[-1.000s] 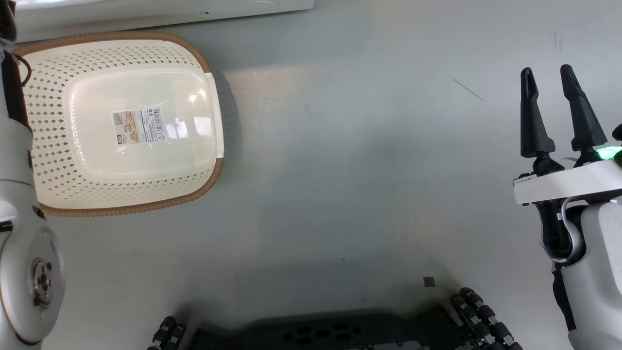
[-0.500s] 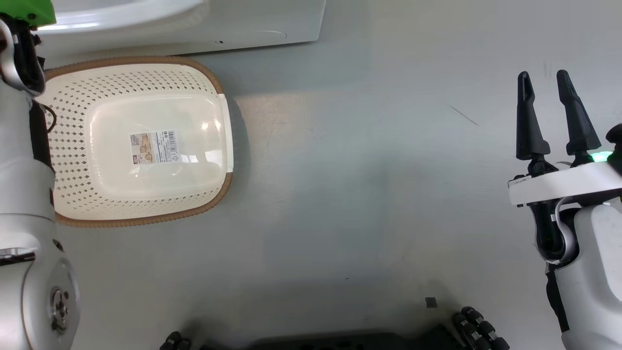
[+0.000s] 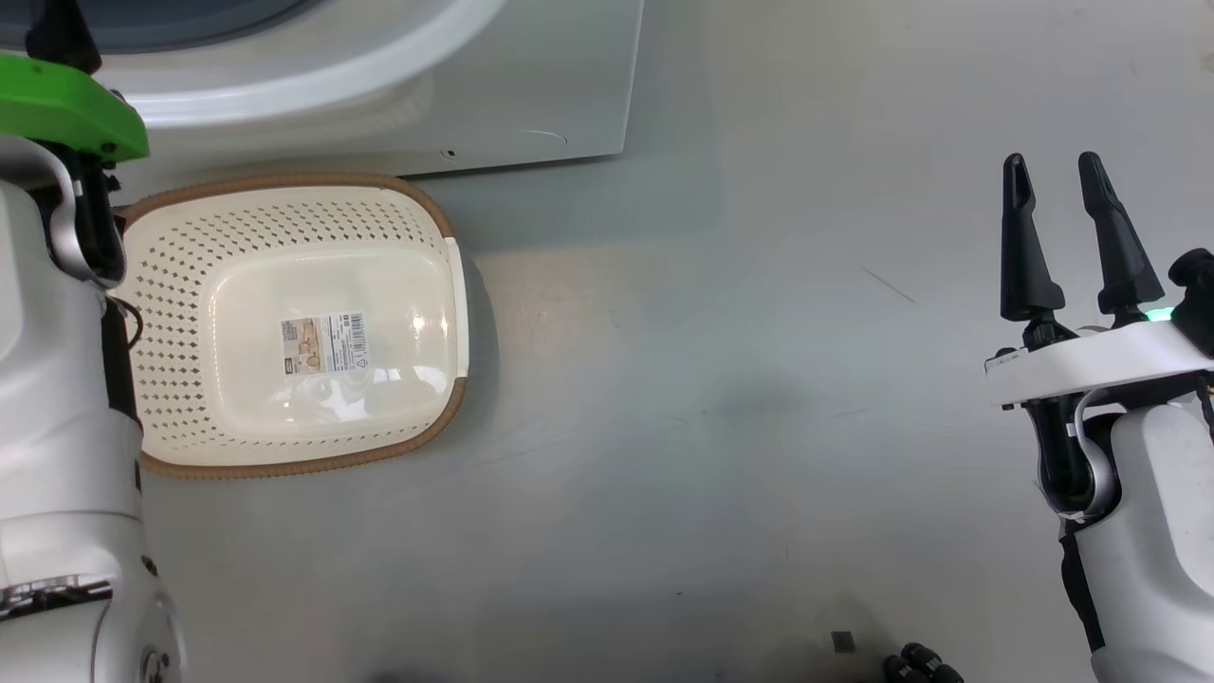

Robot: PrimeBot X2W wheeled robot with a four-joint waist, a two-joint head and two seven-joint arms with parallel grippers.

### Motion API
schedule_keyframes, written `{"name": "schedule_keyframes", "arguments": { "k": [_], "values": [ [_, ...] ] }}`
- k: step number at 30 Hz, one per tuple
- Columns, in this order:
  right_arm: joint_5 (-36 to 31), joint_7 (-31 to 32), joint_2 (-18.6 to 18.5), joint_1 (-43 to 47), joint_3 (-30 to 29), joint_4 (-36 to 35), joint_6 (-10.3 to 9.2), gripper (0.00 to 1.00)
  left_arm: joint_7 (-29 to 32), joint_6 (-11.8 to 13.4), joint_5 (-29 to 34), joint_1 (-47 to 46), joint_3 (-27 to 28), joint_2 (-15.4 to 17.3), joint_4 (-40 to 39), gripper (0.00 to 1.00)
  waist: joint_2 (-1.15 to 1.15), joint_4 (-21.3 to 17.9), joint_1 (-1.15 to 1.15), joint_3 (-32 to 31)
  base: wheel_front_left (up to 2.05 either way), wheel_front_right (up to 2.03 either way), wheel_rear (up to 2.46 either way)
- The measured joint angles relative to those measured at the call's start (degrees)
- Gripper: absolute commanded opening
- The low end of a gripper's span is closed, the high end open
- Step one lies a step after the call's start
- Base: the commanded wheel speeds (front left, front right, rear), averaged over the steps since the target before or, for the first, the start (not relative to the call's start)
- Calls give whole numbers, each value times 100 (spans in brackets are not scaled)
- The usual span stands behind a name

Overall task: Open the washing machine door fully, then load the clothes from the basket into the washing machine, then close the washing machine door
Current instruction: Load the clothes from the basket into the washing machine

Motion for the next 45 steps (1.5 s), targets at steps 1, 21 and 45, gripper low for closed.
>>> {"name": "schedule_keyframes", "arguments": {
  "k": [1,21,45],
  "values": [
    [-27,0,-1,1,11,18,0,100,2,-2,-1,112,46,-24,-86,100,0,1,0,-62,0,0,0],
    [-93,0,56,564,-53,198,0,100,7,-49,185,2178,276,-366,-1597,100,0,20,0,-1272,0,0,0],
    [-232,0,82,935,-11,112,0,100,7,-48,419,4171,281,-530,-2887,100,0,21,0,-2000,0,0,0]
  ]
}}
